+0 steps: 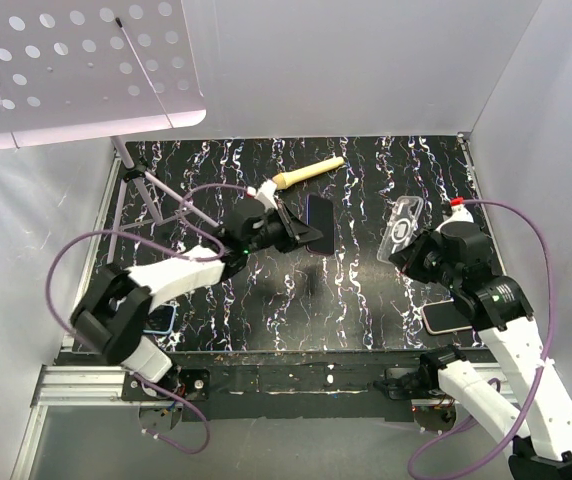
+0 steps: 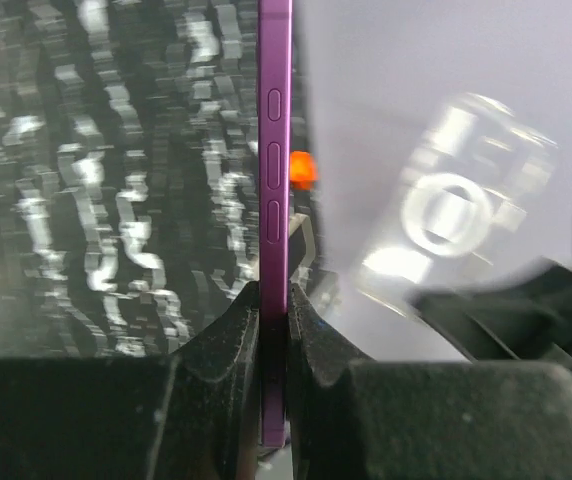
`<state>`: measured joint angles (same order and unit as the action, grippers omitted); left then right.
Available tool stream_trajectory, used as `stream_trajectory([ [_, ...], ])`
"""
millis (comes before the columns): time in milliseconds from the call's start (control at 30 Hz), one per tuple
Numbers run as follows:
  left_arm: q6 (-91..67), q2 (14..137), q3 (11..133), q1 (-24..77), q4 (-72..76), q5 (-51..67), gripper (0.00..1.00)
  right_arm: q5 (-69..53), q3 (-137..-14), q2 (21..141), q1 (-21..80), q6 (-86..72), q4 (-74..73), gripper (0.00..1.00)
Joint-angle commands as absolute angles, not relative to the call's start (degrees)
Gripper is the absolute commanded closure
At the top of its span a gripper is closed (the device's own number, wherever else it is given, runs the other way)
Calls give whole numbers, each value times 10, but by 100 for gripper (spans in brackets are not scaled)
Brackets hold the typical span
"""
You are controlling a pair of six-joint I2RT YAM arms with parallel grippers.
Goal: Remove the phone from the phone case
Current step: Place the phone at the center of the board.
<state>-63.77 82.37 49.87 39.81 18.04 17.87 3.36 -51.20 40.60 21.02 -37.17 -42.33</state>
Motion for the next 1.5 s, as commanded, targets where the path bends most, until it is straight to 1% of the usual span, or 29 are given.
stream_trajectory([
  [0,-655,942,550,393,225,145,100,51,-522,387,209,-358,-450,99],
  [67,-657,1016,587,383,212,163,100,48,-518,378,209,-359,-455,99],
  [133,-668,1075,613,367,229,187,100,47,-516,371,209,-361,-460,99],
  [233,-671,1123,641,353,252,210,100,37,-512,359,208,-361,-455,99],
  [333,-650,1143,669,347,220,200,100,29,-507,355,209,-364,-447,99],
  [400,-657,1163,688,341,220,211,100,21,-504,357,208,-364,-442,99],
  [467,-667,1188,720,336,183,232,100,10,-503,362,208,-366,-441,99],
  [567,-674,1212,735,336,174,239,100,-23,-489,364,208,-382,-417,99],
  [967,-620,1235,773,330,52,246,99,-71,-463,394,208,-405,-365,99],
  [1133,-596,1238,782,326,14,245,91,-81,-454,413,208,-406,-352,99],
  [1200,-599,1240,778,323,14,249,86,-81,-456,418,208,-406,-350,99],
  [1433,-601,1232,758,314,21,250,59,-80,-457,428,208,-402,-350,99],
  [1467,-600,1230,758,312,20,249,56,-80,-456,429,208,-402,-351,99],
])
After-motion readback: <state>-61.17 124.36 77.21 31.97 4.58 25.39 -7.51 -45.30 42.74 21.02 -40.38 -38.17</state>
